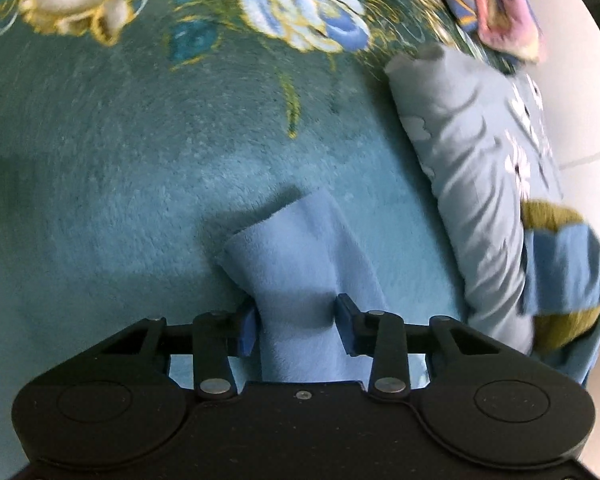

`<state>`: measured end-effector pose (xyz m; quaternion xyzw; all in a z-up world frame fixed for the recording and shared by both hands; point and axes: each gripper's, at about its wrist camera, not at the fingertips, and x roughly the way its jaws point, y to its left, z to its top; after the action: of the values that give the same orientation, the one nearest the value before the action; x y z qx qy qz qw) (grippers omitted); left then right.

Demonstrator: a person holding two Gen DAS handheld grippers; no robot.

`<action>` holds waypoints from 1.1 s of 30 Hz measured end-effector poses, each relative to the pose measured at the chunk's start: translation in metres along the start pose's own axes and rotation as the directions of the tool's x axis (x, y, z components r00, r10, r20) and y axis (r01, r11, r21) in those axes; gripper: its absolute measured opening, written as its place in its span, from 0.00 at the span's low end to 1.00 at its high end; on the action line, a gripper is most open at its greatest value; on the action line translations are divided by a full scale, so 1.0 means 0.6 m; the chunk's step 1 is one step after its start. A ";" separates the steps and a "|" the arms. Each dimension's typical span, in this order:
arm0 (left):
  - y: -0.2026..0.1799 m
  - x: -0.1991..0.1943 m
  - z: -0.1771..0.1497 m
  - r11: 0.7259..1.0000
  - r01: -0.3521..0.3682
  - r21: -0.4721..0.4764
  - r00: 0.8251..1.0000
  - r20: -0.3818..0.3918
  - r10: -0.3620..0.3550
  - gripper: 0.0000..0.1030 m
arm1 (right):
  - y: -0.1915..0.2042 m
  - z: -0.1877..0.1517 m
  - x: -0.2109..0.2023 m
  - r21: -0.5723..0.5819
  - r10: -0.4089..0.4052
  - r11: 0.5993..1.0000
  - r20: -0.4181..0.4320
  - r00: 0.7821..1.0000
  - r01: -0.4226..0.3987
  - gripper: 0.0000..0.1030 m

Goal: Fold clothes

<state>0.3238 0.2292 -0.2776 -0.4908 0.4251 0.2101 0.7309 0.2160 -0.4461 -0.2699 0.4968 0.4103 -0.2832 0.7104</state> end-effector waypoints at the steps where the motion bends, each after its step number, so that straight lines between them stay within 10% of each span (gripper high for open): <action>1: -0.003 0.001 0.000 1.000 -0.005 0.010 1.000 0.003 0.005 0.27 | 0.000 -0.002 0.001 0.005 0.001 1.000 0.004 1.000 -0.001 0.05; 3: -0.015 0.005 0.001 0.999 -0.001 0.049 1.000 0.000 0.001 0.08 | 0.003 -0.004 0.003 0.012 0.002 1.000 0.010 1.000 -0.002 0.05; 19: 0.060 -0.138 0.109 0.991 -0.061 0.120 0.990 0.137 0.045 0.07 | 0.098 -0.107 -0.025 -0.194 0.105 0.972 -0.142 0.984 -0.131 0.06; 25: 0.103 -0.147 0.132 0.988 -0.072 0.136 0.994 0.089 0.061 0.18 | 0.100 -0.136 -0.014 -0.233 0.003 0.972 -0.134 0.991 -0.035 0.07; 28: 0.128 -0.156 0.123 0.996 -0.045 0.073 0.996 0.078 0.040 0.46 | 0.105 -0.142 -0.032 -0.277 -0.026 0.961 -0.102 0.994 -0.004 0.11; 33: 0.180 -0.159 0.108 0.998 -0.020 -0.058 0.998 0.056 0.023 0.48 | 0.121 -0.152 -0.062 -0.308 -0.034 0.951 -0.064 0.997 0.013 0.19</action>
<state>0.2203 0.3443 -0.2466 -0.5009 0.4032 0.2441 0.7259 0.2287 -0.3358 -0.2187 0.3846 0.4791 -0.2072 0.7613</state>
